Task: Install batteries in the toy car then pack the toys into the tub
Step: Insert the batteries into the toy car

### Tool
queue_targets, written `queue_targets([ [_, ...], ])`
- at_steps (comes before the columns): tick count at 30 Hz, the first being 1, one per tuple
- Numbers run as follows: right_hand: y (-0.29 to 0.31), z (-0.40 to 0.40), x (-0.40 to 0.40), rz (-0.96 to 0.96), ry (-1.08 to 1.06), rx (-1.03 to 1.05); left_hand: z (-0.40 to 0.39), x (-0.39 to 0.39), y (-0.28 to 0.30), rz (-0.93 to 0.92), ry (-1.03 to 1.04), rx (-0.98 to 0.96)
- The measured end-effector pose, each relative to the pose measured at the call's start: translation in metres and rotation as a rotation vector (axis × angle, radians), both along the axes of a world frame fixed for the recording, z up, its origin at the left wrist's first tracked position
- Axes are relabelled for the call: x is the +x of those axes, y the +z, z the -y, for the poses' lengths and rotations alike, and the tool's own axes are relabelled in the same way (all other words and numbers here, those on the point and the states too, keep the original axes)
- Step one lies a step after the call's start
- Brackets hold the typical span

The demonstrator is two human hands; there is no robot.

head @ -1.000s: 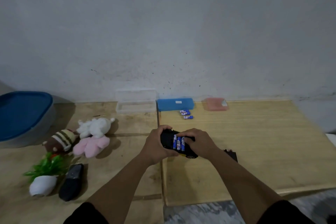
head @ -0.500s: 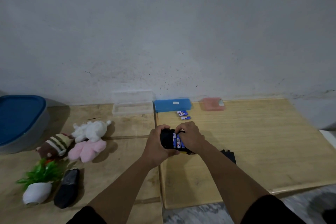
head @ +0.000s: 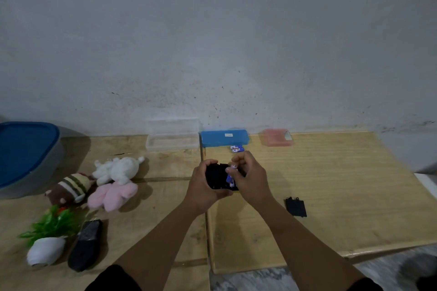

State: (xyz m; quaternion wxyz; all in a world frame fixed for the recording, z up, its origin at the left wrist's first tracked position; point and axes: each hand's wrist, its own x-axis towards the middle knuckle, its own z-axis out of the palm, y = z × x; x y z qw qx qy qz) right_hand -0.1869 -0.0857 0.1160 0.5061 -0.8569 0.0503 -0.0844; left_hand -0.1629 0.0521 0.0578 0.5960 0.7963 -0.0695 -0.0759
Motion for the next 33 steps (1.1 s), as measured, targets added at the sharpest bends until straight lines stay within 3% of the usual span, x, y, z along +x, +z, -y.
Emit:
queue_targets([
  [2, 0.005, 0.003, 0.004, -0.061, -0.015, 0.148, -0.002, 0.002, 0.002, -0.002, -0.002, 0.015],
  [4, 0.006, 0.009, 0.006, -0.163, 0.024, 0.167, -0.002, 0.002, 0.004, -0.002, -0.002, 0.019],
  [9, 0.003, 0.017, 0.005, -0.238, 0.114, -0.105, -0.001, -0.001, 0.005, 0.002, -0.027, 0.034],
  [19, 0.006, 0.013, 0.007, -0.302, 0.096, -0.226, 0.002, -0.008, 0.009, 0.036, -0.005, 0.022],
  [26, 0.003, 0.008, 0.013, -0.345, 0.095, -0.474, 0.005, -0.009, 0.011, 0.056, 0.049, 0.0],
  [33, 0.008, 0.01, 0.013, -0.206, 0.161, -0.392, -0.016, 0.014, 0.029, 0.072, 0.002, 0.024],
])
